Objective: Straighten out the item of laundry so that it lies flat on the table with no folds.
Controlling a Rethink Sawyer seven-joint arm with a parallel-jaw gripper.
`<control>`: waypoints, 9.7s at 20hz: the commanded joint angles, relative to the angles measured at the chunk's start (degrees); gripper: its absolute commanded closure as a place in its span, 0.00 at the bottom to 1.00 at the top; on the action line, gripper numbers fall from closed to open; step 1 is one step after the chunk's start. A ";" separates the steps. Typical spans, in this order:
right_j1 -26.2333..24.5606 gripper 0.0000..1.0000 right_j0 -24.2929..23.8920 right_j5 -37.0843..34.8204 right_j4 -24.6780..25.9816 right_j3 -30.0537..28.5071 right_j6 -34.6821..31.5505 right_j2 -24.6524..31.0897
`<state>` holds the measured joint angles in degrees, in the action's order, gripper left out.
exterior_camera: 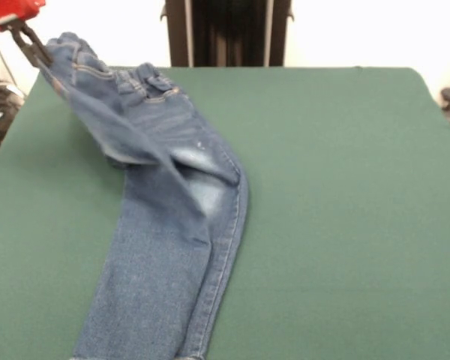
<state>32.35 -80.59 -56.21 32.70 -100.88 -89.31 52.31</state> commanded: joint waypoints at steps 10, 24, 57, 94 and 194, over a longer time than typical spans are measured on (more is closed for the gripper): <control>-2.94 1.00 -5.42 3.13 5.15 -3.24 19.25 6.89; -9.64 1.00 -6.38 10.22 11.77 -3.74 20.39 8.05; -19.57 1.00 -13.27 7.66 10.07 6.03 28.22 11.57; 14.59 0.00 2.73 13.42 17.48 -7.34 12.33 12.23; 0.73 0.00 46.70 43.87 27.73 -11.87 -10.76 -42.18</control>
<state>36.49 -41.00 -21.20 56.33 -114.95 -85.41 14.71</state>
